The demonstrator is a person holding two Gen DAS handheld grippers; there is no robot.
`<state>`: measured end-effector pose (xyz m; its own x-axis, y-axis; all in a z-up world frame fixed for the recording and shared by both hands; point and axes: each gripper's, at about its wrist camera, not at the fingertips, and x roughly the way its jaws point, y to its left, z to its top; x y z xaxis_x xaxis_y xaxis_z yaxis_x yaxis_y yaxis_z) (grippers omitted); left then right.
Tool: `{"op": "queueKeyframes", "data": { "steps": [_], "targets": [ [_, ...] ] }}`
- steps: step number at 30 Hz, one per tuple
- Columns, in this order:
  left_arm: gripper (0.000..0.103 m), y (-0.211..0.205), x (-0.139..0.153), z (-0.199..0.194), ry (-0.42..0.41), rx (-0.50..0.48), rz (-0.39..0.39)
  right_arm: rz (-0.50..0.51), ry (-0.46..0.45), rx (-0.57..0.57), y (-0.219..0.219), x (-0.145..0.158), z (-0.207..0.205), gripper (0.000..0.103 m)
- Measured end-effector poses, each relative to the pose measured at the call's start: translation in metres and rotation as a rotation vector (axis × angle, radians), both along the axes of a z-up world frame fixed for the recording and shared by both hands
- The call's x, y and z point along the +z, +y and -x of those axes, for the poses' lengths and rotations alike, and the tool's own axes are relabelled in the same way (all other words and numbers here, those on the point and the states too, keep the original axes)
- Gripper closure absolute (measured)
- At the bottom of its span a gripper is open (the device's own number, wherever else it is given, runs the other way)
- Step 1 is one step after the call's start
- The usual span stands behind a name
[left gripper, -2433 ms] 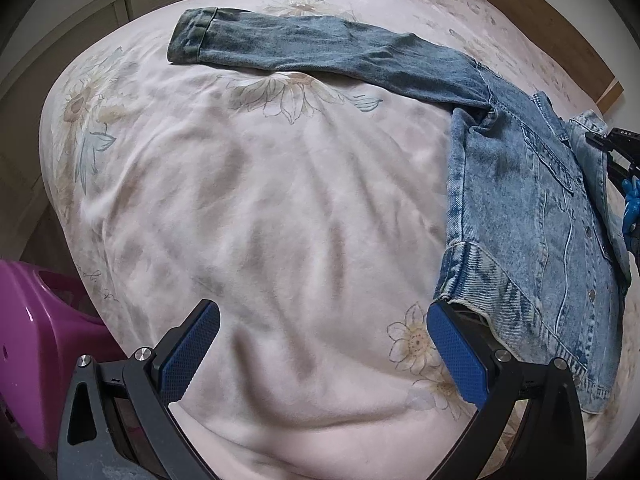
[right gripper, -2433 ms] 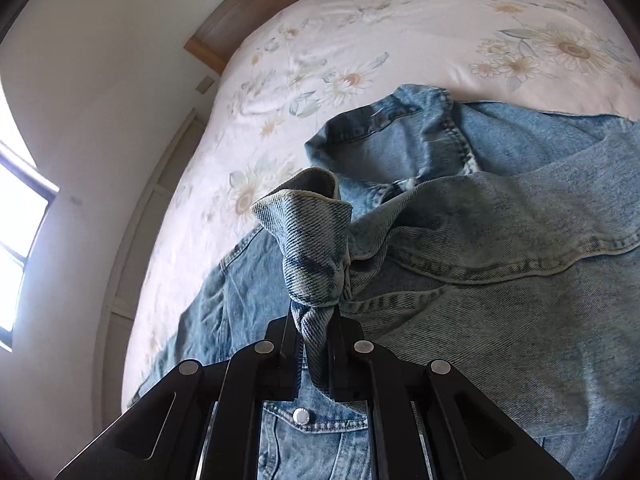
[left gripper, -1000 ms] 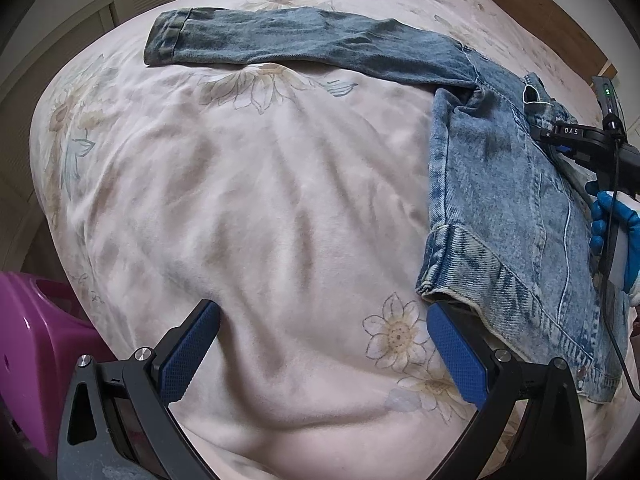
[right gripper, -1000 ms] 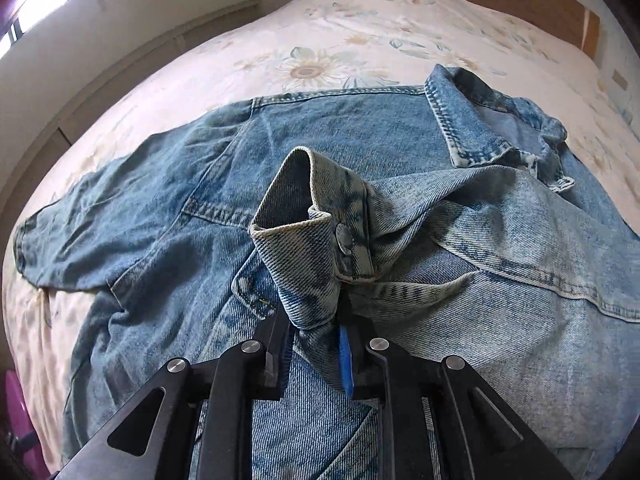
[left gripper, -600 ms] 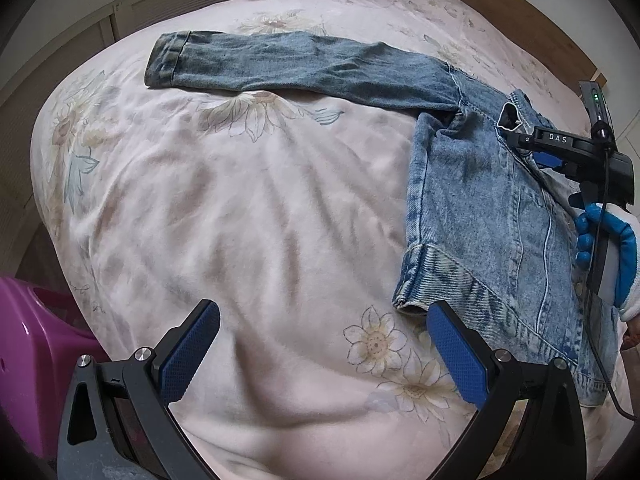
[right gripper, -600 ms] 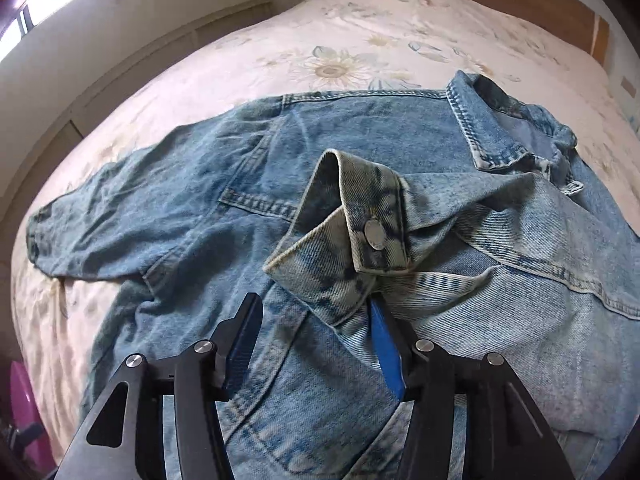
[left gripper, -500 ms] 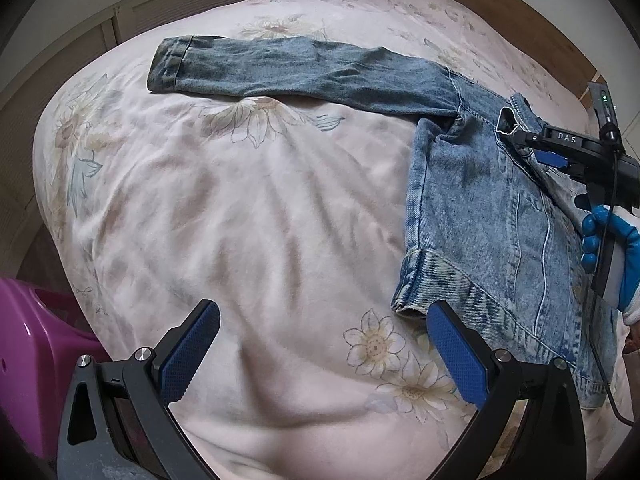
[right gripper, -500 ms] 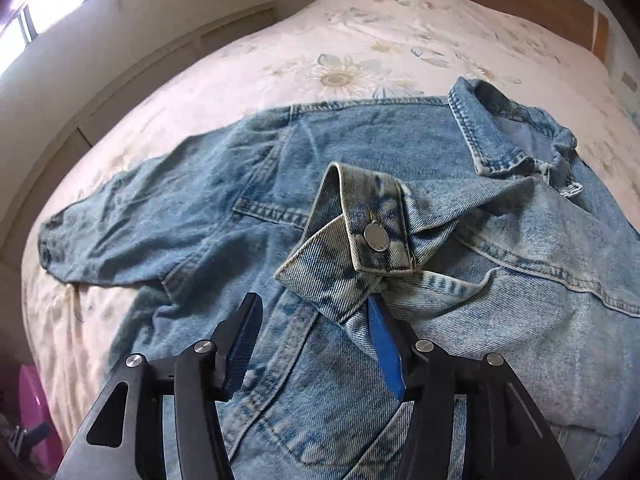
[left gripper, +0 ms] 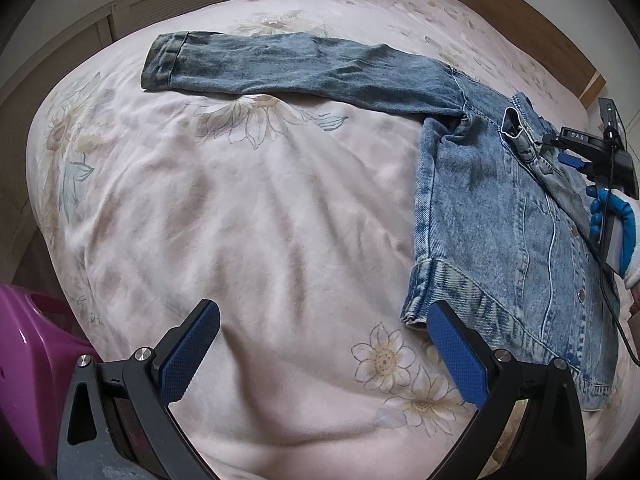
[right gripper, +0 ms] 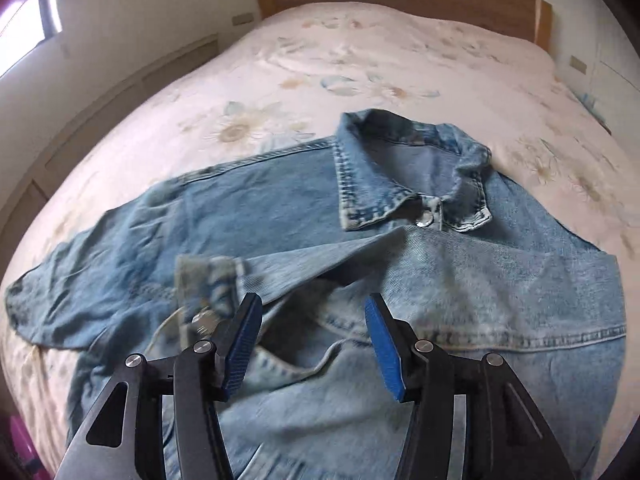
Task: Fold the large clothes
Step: 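Open the right tool to release the cuff onto the jacket body, then withdraw the right tool while the left tool moves toward the other sleeve cuff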
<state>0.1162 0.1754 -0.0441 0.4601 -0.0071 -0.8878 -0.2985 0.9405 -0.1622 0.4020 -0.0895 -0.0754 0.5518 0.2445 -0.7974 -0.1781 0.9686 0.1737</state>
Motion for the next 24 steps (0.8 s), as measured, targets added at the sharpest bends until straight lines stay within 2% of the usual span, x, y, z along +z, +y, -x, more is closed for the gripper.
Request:
{"op": "queueKeyframes", "data": {
  "steps": [3,6,8,11,13,15,18,20,24],
  "targets": [
    [0.001,0.005,-0.001,-0.001,0.004,0.020,-0.020,0.009,0.040,-0.007,0.003,-0.017,-0.016,0.047],
    [0.001,0.009,0.002,0.002,-0.005,0.037,-0.017,0.078,0.074,0.017,0.021,-0.036,-0.021,0.043],
    [0.001,0.010,0.008,0.005,-0.030,0.048,-0.013,0.086,0.071,0.020,0.022,-0.034,-0.020,0.043],
    [0.001,0.010,0.019,0.009,-0.083,0.060,-0.010,0.045,0.070,0.044,0.014,-0.022,-0.012,0.043],
    [0.001,0.010,0.025,0.012,-0.114,0.059,0.003,0.074,0.041,0.050,0.008,-0.011,-0.001,0.043],
    [0.001,0.008,0.030,0.014,-0.120,0.048,0.013,0.080,0.032,0.038,-0.001,-0.006,0.011,0.043],
    [0.001,0.005,0.035,0.019,-0.105,0.026,0.034,0.081,0.047,-0.039,-0.036,-0.005,0.038,0.043],
    [0.001,0.004,0.037,0.024,-0.105,0.025,0.043,0.054,0.087,-0.094,-0.058,-0.012,0.054,0.043],
    [0.001,0.007,0.050,0.037,-0.136,0.028,0.060,0.074,0.176,-0.149,-0.080,-0.033,0.075,0.043]
  ]
}}
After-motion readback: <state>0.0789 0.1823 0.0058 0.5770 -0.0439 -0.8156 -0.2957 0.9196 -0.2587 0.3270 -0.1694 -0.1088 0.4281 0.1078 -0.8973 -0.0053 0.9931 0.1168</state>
